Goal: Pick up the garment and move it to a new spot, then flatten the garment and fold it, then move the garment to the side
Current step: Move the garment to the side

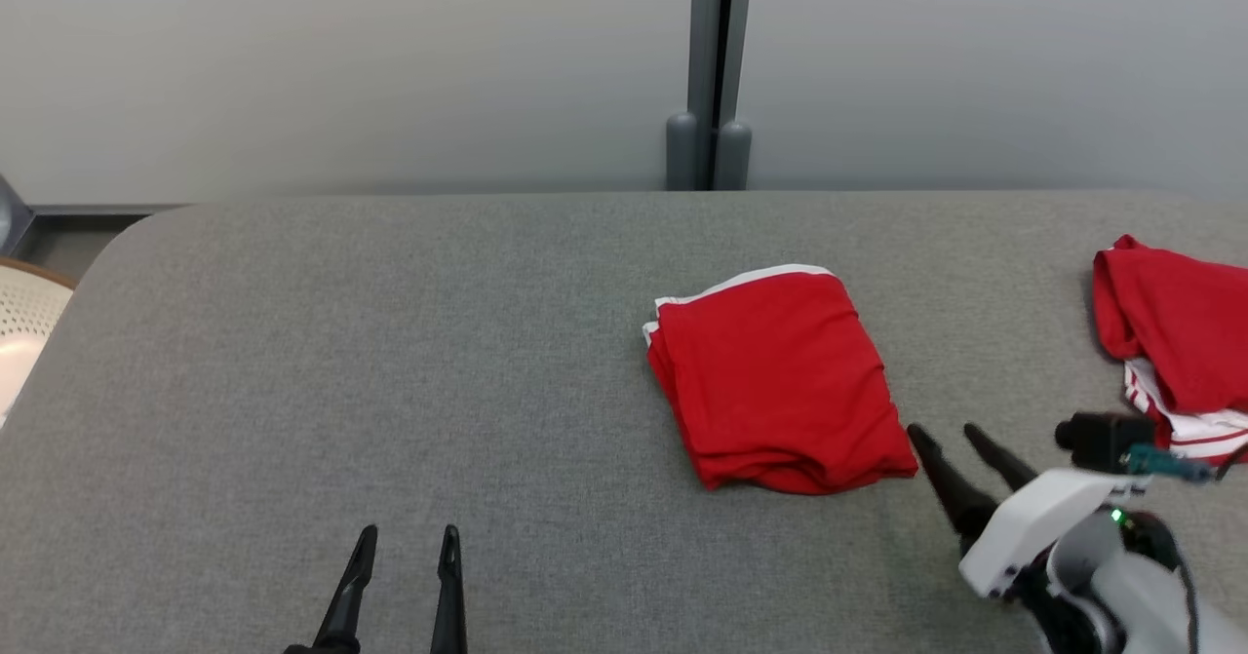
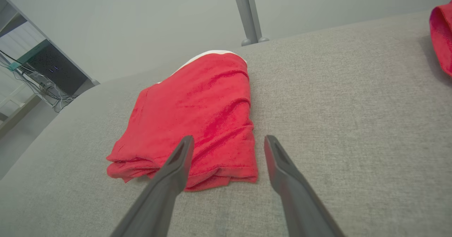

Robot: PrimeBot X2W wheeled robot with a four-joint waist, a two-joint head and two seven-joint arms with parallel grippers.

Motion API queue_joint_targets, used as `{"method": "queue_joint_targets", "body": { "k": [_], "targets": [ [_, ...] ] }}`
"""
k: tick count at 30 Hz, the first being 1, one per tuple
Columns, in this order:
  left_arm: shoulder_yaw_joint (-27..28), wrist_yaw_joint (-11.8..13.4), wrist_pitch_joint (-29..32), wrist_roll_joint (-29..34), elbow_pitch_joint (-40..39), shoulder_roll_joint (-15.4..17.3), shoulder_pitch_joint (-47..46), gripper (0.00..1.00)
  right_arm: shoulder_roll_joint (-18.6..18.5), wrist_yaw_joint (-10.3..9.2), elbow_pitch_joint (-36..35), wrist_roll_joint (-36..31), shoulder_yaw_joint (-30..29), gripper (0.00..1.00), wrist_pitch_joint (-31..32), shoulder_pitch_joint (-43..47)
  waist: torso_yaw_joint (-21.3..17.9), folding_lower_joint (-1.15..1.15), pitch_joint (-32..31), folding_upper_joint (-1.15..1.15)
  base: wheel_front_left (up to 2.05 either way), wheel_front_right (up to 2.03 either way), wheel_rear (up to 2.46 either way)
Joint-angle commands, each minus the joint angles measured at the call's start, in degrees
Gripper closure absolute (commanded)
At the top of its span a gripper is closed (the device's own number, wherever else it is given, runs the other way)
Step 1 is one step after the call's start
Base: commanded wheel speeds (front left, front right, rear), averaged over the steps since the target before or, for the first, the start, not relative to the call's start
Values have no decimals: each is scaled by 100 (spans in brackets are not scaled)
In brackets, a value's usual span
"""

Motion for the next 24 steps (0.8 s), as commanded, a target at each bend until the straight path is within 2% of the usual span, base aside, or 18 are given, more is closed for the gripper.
{"method": "queue_joint_targets", "body": {
  "k": [1, 7, 11, 17, 18, 19, 20, 21, 24],
  "targets": [
    [-51, 8, -10, 7, -33, 18, -180, 0, -121, -1, 56, 163, 48, 0, 152, -185, 207, 0, 301, 0, 0, 0, 0],
    [-420, 106, -10, -47, -62, 18, -596, 0, -795, -1, 299, 922, 281, 0, 820, -1123, 506, 0, 906, 0, 0, 0, 0],
    [-649, 161, -10, -56, -44, 19, -844, 0, -1019, -1, 402, 1309, 453, 0, 1057, -1488, 682, 0, 1203, 0, 0, 0, 0],
    [-827, 256, -10, -91, -27, 18, -1085, 0, -1128, -1, 521, 1751, 811, 0, 1341, -1734, 871, 0, 1481, 0, 0, 0, 0],
    [-842, 256, -10, -97, -23, 18, -1114, 0, -1118, -1, 532, 1816, 884, 35, 1377, -1742, 883, 0, 1500, 0, 0, 0, 0],
    [-853, 263, -10, -103, -21, 18, -1130, 0, -1125, -1, 509, 1827, 974, 62, 1364, -1754, 892, 0, 1513, 0, 0, 0, 0],
    [-863, 273, -10, -106, -15, 18, -1135, 0, -1140, -1, 507, 1847, 1036, 97, 1292, -1753, 898, 0, 1525, 0, 0, 0, 0],
    [-872, 285, -10, -107, -8, 18, -1143, 0, -1156, -1, 503, 1879, 1115, 100, 1244, -1733, 896, 0, 1533, 0, 0, 0, 0],
    [-851, 305, -10, -112, -8, 17, -1167, 0, -1287, -2, 456, 1735, 1410, 100, 1043, -1789, 810, 0, 1539, 0, 0, 0, 0]
  ]
}}
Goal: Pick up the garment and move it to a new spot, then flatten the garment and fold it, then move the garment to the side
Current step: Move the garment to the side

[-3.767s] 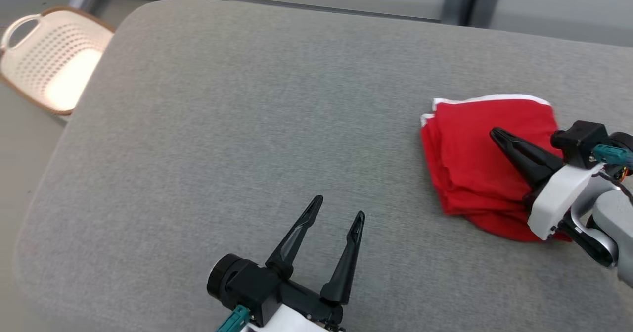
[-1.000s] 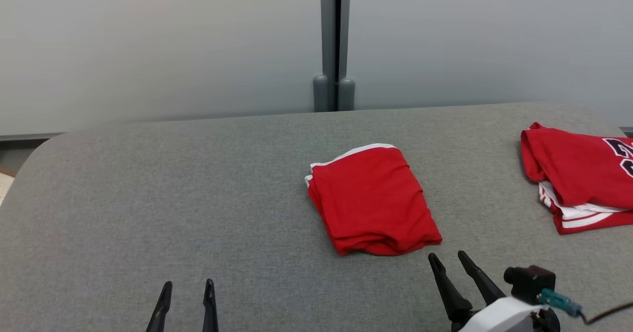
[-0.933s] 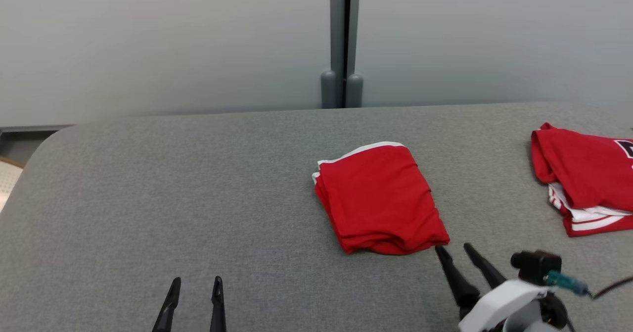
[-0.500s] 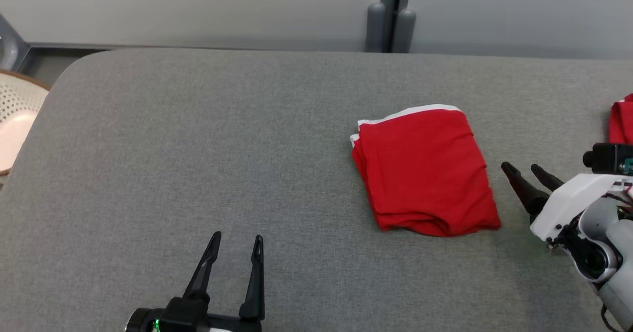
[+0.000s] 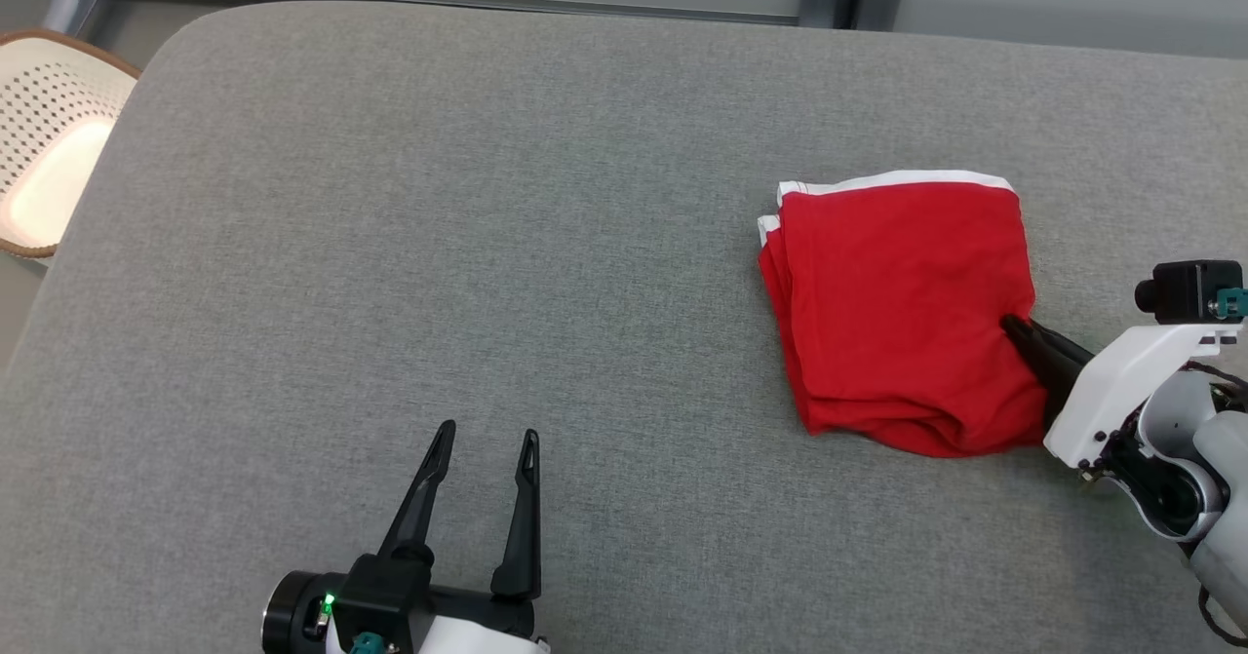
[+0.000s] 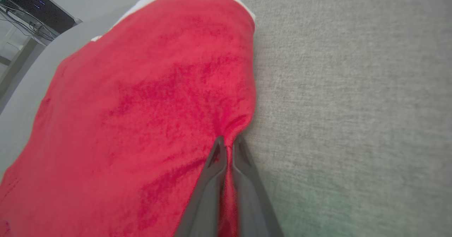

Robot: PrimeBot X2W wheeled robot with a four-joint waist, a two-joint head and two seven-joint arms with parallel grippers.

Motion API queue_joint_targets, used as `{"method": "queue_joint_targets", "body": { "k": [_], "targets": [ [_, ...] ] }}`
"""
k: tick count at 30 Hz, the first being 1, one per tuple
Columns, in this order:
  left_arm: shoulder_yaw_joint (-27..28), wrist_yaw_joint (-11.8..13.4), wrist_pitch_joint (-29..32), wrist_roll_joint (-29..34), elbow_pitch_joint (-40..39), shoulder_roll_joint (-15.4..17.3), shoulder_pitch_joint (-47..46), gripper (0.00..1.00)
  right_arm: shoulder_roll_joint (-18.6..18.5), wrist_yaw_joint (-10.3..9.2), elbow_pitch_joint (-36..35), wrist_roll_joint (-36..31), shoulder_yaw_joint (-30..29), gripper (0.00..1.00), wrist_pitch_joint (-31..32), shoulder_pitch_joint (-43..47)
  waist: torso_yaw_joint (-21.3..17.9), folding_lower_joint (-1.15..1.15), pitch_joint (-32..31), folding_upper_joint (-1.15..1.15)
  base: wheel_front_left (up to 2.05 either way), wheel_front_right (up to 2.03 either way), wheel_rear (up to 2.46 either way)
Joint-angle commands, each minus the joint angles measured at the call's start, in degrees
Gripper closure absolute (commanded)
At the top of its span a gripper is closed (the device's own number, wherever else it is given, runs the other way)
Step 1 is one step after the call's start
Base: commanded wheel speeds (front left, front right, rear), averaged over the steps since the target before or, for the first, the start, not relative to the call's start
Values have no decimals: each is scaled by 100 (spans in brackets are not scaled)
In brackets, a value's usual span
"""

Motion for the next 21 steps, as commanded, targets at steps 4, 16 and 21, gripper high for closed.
{"method": "queue_joint_targets", "body": {
  "k": [4, 16, 21],
  "targets": [
    [58, -8, -9, 9, 18, 18, -127, 0, -318, -8, -31, -245, 384, 100, -345, -214, -306, 0, 0, 0, 0, 0, 0],
    [184, -30, -10, 122, -60, 19, -423, 0, -1531, -7, -160, -575, 961, 100, -638, -1145, -1119, 0, 295, 0, 0, 0, 0],
    [143, -93, -9, 243, -36, 19, -584, 0, -2047, -7, -2, -649, 1023, 100, -691, -1458, -1238, 0, 526, 0, 0, 0, 0]
  ]
}}
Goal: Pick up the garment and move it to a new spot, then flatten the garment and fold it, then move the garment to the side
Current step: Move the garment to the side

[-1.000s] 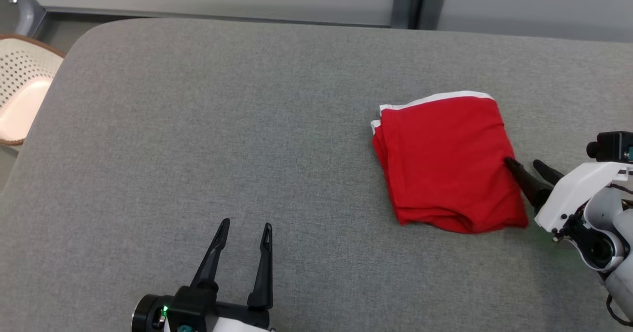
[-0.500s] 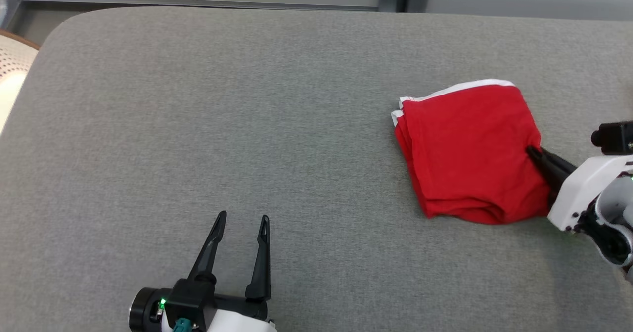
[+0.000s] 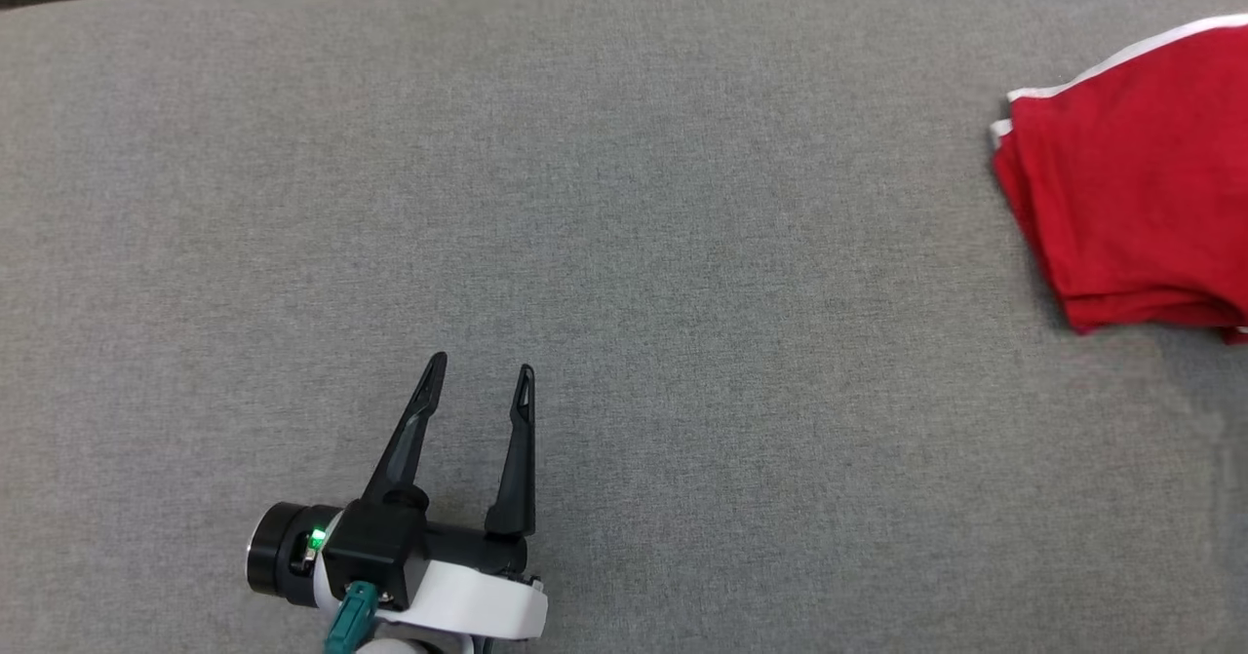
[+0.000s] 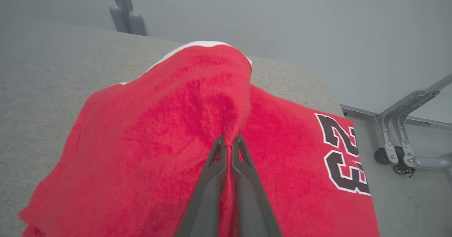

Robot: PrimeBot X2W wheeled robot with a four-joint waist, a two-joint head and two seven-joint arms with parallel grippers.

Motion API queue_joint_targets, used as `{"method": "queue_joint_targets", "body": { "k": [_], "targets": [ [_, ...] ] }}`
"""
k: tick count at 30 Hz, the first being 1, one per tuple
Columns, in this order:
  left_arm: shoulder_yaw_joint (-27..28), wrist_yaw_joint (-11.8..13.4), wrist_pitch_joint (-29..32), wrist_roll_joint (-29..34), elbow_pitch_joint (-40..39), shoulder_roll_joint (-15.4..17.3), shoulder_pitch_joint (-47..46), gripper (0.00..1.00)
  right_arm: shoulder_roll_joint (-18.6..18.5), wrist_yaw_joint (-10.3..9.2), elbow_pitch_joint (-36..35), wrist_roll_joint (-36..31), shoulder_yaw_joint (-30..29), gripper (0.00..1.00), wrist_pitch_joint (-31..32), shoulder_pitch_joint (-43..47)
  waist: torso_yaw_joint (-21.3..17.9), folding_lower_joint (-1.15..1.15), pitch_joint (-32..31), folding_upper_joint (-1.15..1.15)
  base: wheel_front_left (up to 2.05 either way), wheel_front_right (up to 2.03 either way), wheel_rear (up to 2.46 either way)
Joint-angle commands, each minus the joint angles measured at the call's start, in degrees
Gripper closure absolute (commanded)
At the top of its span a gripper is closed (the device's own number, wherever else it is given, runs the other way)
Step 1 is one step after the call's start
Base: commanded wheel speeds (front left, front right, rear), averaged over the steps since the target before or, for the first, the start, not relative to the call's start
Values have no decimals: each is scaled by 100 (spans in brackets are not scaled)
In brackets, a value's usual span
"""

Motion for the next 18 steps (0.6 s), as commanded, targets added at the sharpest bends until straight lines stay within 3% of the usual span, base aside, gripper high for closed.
{"method": "queue_joint_targets", "body": {
  "k": [1, 8, 13, 14, 15, 18],
  "targets": [
    [18, -30, -8, 72, 7, 22, -127, 0, -145, -13, 69, -86, 32, 100, -40, -137, -72, 0, 152, 0, 0, 0, 0],
    [91, -141, -9, 263, -6, 21, -283, 0, -582, -13, 352, -154, 59, 100, -128, -448, -42, 0, 407, 0, 0, 0, 0],
    [108, -150, -9, 335, -37, 21, -303, 0, -590, -13, 762, -15, 20, 100, -46, -492, -30, 0, 459, 0, 0, 0, 0],
    [104, -139, -9, 341, -40, 21, -306, 0, -556, -14, 879, 2, 0, 87, -81, -499, -32, 0, 462, 0, 0, 0, 0],
    [92, -127, -8, 341, -43, 21, -310, 0, -514, -14, 1002, -36, -8, 0, -139, -508, -33, 0, 457, 0, 0, 0, 0],
    [40, -113, -9, 296, -20, 21, -299, 0, -317, -13, 1407, -248, 22, 0, -386, -512, -34, 0, 383, 0, 0, 0, 0]
  ]
}}
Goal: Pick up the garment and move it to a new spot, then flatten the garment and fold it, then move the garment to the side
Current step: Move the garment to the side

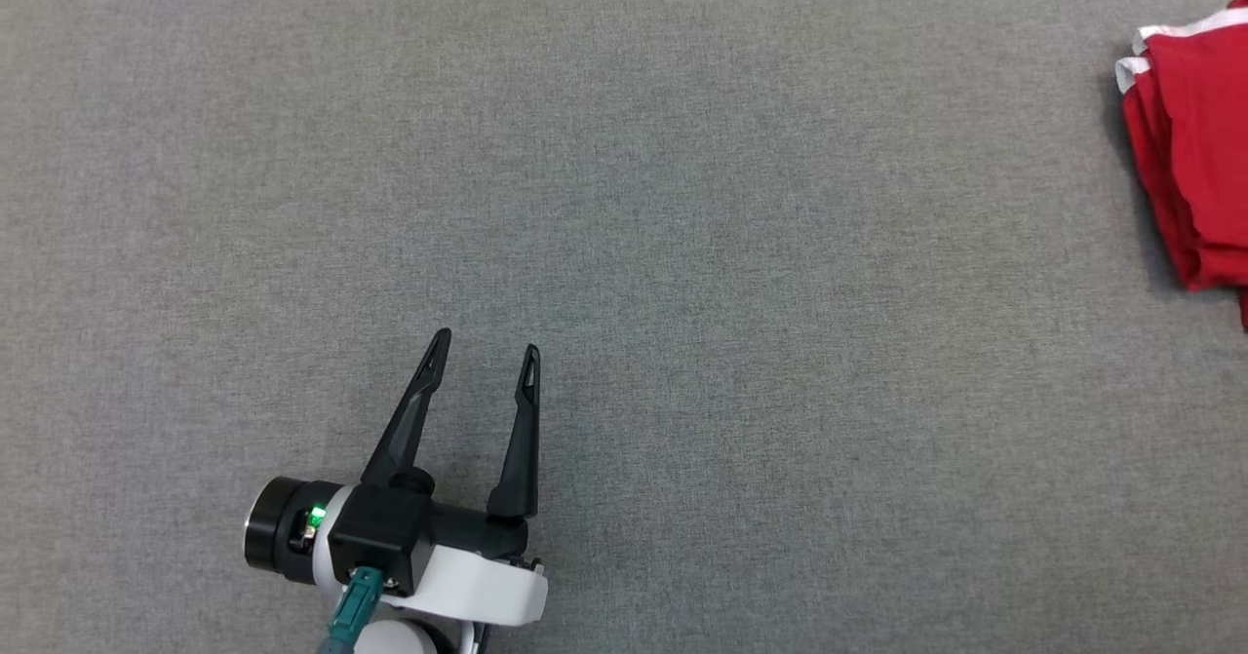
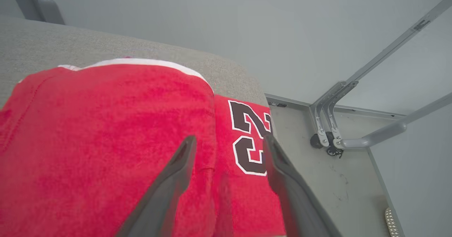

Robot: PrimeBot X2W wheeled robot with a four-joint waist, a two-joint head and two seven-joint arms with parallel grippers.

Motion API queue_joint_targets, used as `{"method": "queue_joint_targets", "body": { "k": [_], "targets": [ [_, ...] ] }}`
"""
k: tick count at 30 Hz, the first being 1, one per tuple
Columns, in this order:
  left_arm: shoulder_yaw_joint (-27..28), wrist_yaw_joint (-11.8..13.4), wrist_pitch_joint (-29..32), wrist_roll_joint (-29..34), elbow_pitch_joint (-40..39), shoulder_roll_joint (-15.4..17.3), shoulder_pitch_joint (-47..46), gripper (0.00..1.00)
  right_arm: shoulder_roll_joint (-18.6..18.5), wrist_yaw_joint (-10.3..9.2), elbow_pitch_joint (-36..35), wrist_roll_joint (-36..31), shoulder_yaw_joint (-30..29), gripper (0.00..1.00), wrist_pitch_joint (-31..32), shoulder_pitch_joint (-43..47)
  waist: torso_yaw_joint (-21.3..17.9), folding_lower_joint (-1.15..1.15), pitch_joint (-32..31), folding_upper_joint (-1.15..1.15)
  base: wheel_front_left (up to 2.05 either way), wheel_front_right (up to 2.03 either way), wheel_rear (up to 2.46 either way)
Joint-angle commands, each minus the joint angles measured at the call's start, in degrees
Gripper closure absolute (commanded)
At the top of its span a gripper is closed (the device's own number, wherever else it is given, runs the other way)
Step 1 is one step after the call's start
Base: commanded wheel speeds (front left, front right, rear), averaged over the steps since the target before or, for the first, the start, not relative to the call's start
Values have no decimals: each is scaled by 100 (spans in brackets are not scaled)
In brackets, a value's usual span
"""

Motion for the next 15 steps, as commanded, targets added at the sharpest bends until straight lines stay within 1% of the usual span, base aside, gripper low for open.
{"method": "queue_joint_targets", "body": {
  "k": [1, 3, 5, 6, 8, 10, 13, 15],
  "targets": [
    [-13, 29, -10, -13, 14, 20, -60, 0, 138, -13, 236, -194, 9, 0, -262, -64, -6, 0, -82, 0, 0, 0, 0],
    [-17, 33, -10, -55, 41, 20, -12, 0, 372, -13, 565, -454, 30, 0, -612, -97, -18, 0, -211, 0, 0, 0, 0],
    [34, 78, -10, -124, 67, 22, 78, 0, 726, -13, 885, -727, 29, 0, -885, -79, -45, 0, -405, 0, 0, 0, 0],
    [114, 128, -10, -234, 72, 21, 185, 0, 1174, -13, 1041, -906, 11, 0, -1020, 98, -85, 0, -637, 0, 0, 0, 0],
    [203, 162, -10, -340, 76, 20, 287, 0, 1524, -13, 1059, -1046, -74, 0, -1080, 317, -110, 0, -897, 0, 0, 0, 0],
    [324, 186, -10, -534, 24, 20, 428, 0, 1806, -14, 755, -1267, -399, 0, -1086, 475, -137, 0, -1142, 0, 0, 0, 0],
    [524, 208, -9, -740, 88, 23, 672, 0, 2340, -13, 228, -1518, -1120, 0, -1077, 1304, -183, 0, -1479, 0, 0, 0, 0],
    [663, 235, -10, -819, 83, 19, 815, 0, 2624, -13, -163, -1880, -1624, 0, -1076, 1767, -222, 0, -1694, 0, 0, 0, 0]
  ]
}}
